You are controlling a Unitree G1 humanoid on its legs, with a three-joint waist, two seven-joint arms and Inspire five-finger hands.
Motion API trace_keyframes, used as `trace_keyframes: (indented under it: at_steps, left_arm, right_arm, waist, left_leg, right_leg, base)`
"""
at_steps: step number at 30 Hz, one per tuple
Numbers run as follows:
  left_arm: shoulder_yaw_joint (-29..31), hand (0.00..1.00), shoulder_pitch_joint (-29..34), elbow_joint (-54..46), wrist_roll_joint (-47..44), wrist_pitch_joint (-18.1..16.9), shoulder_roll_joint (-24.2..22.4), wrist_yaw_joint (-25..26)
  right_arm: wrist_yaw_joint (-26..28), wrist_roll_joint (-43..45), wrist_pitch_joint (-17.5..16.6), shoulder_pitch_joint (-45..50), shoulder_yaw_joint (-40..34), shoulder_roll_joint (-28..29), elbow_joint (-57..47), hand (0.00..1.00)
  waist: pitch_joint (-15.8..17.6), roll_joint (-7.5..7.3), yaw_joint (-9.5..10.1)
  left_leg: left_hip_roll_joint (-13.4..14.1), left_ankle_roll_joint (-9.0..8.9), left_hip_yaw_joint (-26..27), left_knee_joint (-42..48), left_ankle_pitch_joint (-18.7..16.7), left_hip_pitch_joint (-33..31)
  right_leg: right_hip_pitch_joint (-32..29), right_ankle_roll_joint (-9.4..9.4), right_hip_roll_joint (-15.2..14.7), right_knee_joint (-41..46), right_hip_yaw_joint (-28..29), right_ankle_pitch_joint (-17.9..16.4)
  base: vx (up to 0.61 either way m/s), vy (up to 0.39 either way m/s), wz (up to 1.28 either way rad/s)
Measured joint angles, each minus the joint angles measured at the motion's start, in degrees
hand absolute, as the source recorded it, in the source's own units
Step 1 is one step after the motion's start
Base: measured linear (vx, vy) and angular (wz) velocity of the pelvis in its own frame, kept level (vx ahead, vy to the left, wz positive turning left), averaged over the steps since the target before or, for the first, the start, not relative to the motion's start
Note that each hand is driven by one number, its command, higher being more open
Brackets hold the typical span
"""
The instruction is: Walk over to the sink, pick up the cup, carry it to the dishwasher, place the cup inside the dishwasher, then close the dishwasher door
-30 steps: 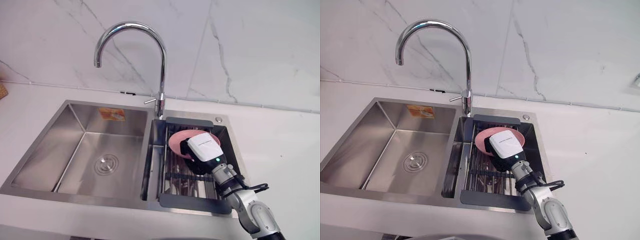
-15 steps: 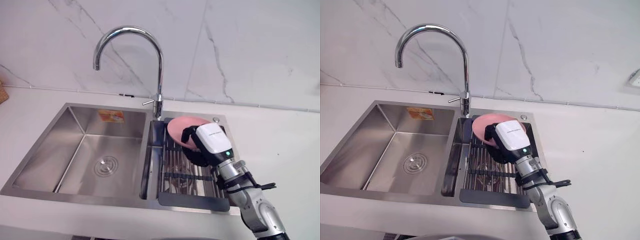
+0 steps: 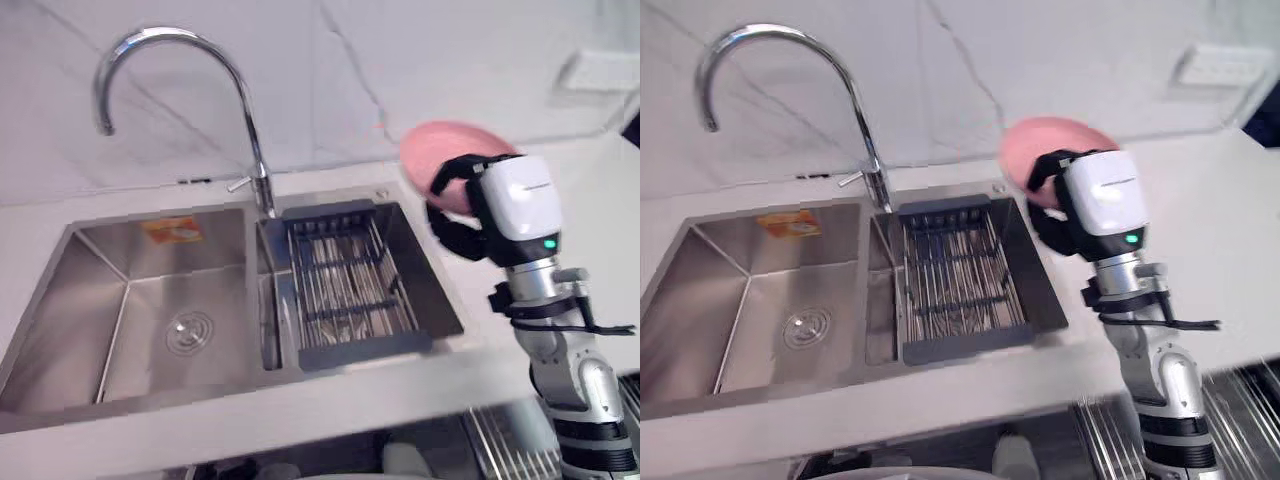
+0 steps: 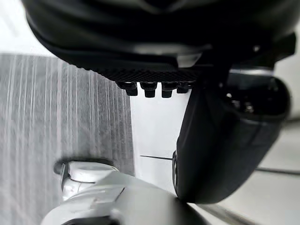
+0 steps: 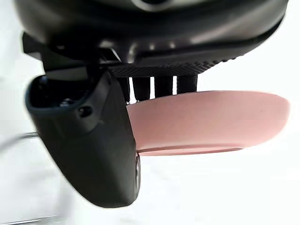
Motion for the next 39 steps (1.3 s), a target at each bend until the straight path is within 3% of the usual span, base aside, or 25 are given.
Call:
trace_keyframes:
  at_steps: [1, 3, 5, 7, 9, 10, 11, 12, 14, 15, 16, 18, 21, 23, 25, 30, 35, 39]
  left_arm:
    - [0.1, 1.00, -0.6, 1.2, -0.2, 0.1, 0.1, -0.4]
    - [1.7, 1.00, 0.7, 1.9, -2.0, 1.2, 1.4, -0.4]
    - [3.1, 1.00, 1.9, 2.0, -3.3, 1.7, 2.0, -0.6]
    - [4.7, 1.00, 2.5, 1.9, -3.7, 1.8, 1.9, -0.6]
    - [4.7, 1.00, 2.7, 1.6, -3.8, 1.8, 3.0, -0.4]
    - [4.8, 1.00, 2.4, 1.5, -5.0, 2.0, 4.4, 0.0]
    - [4.9, 1.00, 2.2, 1.5, -5.2, 2.1, 5.0, 0.1]
    - [6.0, 1.00, 1.6, 1.7, -5.8, 2.5, 5.9, 0.0]
    - [8.2, 1.00, 1.3, 1.6, -5.5, 2.3, 4.7, -0.2]
    - [8.9, 1.00, 1.5, 1.7, -4.6, 2.1, 4.1, -0.2]
    - [10.2, 1.00, 1.8, 1.7, -3.0, 1.8, 3.6, -0.3]
    - [11.0, 1.00, 1.9, 1.7, -0.4, 1.3, 2.6, -0.2]
    - [10.9, 1.00, 2.7, 1.6, 2.0, 0.5, 0.1, 0.2]
    - [10.8, 1.00, 2.7, 1.6, 2.4, 0.2, -0.6, 0.6]
    - [10.6, 1.00, 2.8, 1.5, 3.2, -0.4, -1.1, 0.9]
    - [8.5, 1.00, 2.6, 1.4, 4.3, -0.3, -0.8, 0.9]
    - [7.6, 1.00, 2.2, 0.8, 4.4, -0.2, -0.3, -1.2]
    - [6.3, 1.00, 0.8, 0.4, -0.6, 1.9, 0.7, -3.4]
  right_arm:
    - [0.0, 0.0, 1.3, -0.6, 0.1, 0.2, 0.1, 0.00]
    - [-0.4, 0.0, 0.3, -4.9, 4.8, 0.3, 0.4, 0.00]
    - [-1.4, -0.2, -1.3, -8.1, 7.7, 0.3, 0.7, 0.00]
    - [-1.9, -0.7, -2.4, -11.0, 9.2, 0.3, 0.9, 0.00]
    - [-2.3, -0.7, -2.8, -13.7, 10.7, 0.3, 2.3, 0.00]
    - [-2.3, -0.8, -2.8, -15.5, 11.6, 0.3, 4.2, 0.00]
    - [-2.3, -0.9, -2.8, -15.6, 11.6, 0.3, 4.7, 0.00]
    - [-2.3, -1.0, -2.3, -15.4, 11.6, 0.2, 5.4, 0.00]
    - [-1.8, -0.8, -1.0, -14.7, 11.6, -0.9, 6.0, 0.00]
    - [-1.5, -0.6, -0.6, -14.5, 11.5, -1.5, 6.0, 0.00]
    - [-0.7, 0.1, -0.1, -13.9, 10.8, -2.3, 6.0, 0.00]
    - [0.3, 0.3, 0.6, -11.0, 8.2, -2.8, 6.0, 0.00]
    - [1.8, 1.0, 1.6, -6.6, 5.2, -2.7, 5.9, 0.00]
    - [2.1, 1.3, 1.7, -3.8, 4.1, -1.0, 5.9, 0.00]
    - [2.6, 1.2, 1.7, -0.9, 3.9, -0.1, 6.0, 0.00]
    - [2.7, 0.0, 0.7, 3.8, 3.7, 2.8, 7.0, 0.00]
    - [2.7, -0.1, -1.2, 4.2, 3.9, 5.3, 12.6, 0.00]
    - [2.7, -1.2, -0.2, 3.4, 5.0, 5.3, 21.4, 0.00]
  waist:
    - [0.6, 1.87, 0.54]
    - [0.5, 2.13, 2.08]
    - [0.2, 1.62, 3.14]
    - [-0.3, 1.07, 4.53]
    - [-1.1, -0.22, 5.54]
    - [-2.3, -2.09, 6.25]
    - [-2.6, -2.78, 6.72]
    - [-3.2, -4.31, 6.90]
    - [-3.3, -4.16, 6.94]
    - [-3.2, -4.06, 6.88]
    - [-3.1, -4.01, 6.59]
    - [-3.0, -3.47, 6.42]
    - [-2.6, -1.57, 5.68]
    - [-2.5, -1.38, 4.43]
    - [-1.9, -0.94, 3.43]
    - [-1.6, -0.78, 3.27]
    - [-1.5, -0.97, 3.53]
    - [-1.4, -1.00, 4.49]
  left_leg:
    - [2.0, 1.29, 3.5, -1.1, 1.1, 0.5]
    - [6.0, 1.34, 11.5, -1.9, 1.4, 1.4]
    - [8.7, 1.11, 17.0, -2.1, 1.7, 2.5]
    - [11.3, 0.70, 21.4, -1.6, 1.9, 3.1]
    - [13.5, -0.97, 25.0, -1.4, 2.9, 2.0]
    - [15.4, -2.66, 27.4, -0.9, 4.1, 0.5]
    - [16.1, -3.23, 28.3, -0.5, 4.4, -0.1]
    - [17.1, -4.45, 29.2, 0.1, 5.4, -1.2]
    - [18.7, -6.34, 29.5, -2.6, 8.7, -0.3]
    - [18.8, -7.13, 29.8, -4.0, 9.9, 0.0]
    - [18.7, -8.17, 30.4, -6.4, 12.1, 0.7]
    - [19.0, -9.09, 30.6, -9.9, 15.4, 1.9]
    - [19.5, -10.40, 30.8, -15.9, 20.0, 3.8]
    - [18.5, -10.86, 30.8, -18.4, 22.2, 3.0]
    - [18.3, -10.53, 29.6, -20.8, 23.6, 3.1]
    - [16.5, -10.19, 27.6, -26.9, 26.8, 4.8]
    - [14.6, -9.99, 26.5, -27.8, 27.6, 4.4]
    - [14.0, -9.65, 25.8, -27.5, 27.4, 2.0]
  right_leg:
    - [0.8, -4.02, -0.8, -0.8, -7.2, -2.9]
    - [-0.9, -4.61, -3.7, 11.6, -19.0, -4.3]
    - [2.4, -6.13, -6.6, 19.7, -24.5, -6.6]
    - [7.7, -6.82, -10.0, 23.6, -28.2, -7.5]
    - [11.7, -6.96, -12.3, 23.6, -28.9, -7.4]
    - [14.3, -6.33, -12.4, 17.9, -28.8, -5.4]
    - [15.4, -5.75, -12.1, 14.3, -28.8, -3.3]
    - [18.1, -2.78, -11.0, 6.5, -28.7, 0.6]
    - [21.4, -0.57, -7.0, -3.5, -30.0, 0.5]
    - [22.1, 0.61, -6.1, -6.1, -29.9, 0.7]
    - [23.0, 3.80, -5.0, -9.5, -29.9, 0.8]
    - [23.7, 5.06, -3.4, -11.6, -30.0, 0.0]
    - [23.4, 5.43, -1.2, -12.7, -30.0, -0.6]
    - [22.0, 5.16, -1.2, -13.1, -30.2, -3.1]
    - [21.5, 4.95, -0.7, -13.0, -30.9, -3.1]
    - [21.2, 4.83, -0.7, -12.7, -31.6, -3.3]
    - [21.0, 5.49, -1.9, -12.0, -32.8, -3.4]
    - [19.3, 5.74, -2.5, -11.6, -33.4, -3.4]
  base:
    - [-0.24, 0.216, -1.51]
    - [-0.22, 0.161, -1.94]
    - [-0.15, 0.063, -1.58]
    - [-0.13, -0.043, -1.53]
    - [-0.14, -0.169, -1.36]
    - [-0.11, -0.239, -1.05]
    - [-0.18, -0.418, -1.08]
    - [-0.17, -0.449, -0.64]
    - [-0.20, -0.475, -0.67]
    - [-0.17, -0.359, -0.61]
    - [-0.14, -0.334, -0.35]
    - [-0.13, -0.312, -0.17]
    - [-0.12, -0.239, -0.12]
    - [-0.11, -0.124, -0.01]
    - [-0.12, -0.065, 0.12]
    - [-0.04, -0.006, 0.09]
    - [0.03, 0.013, 0.14]
    - [0.02, 0.015, 0.13]
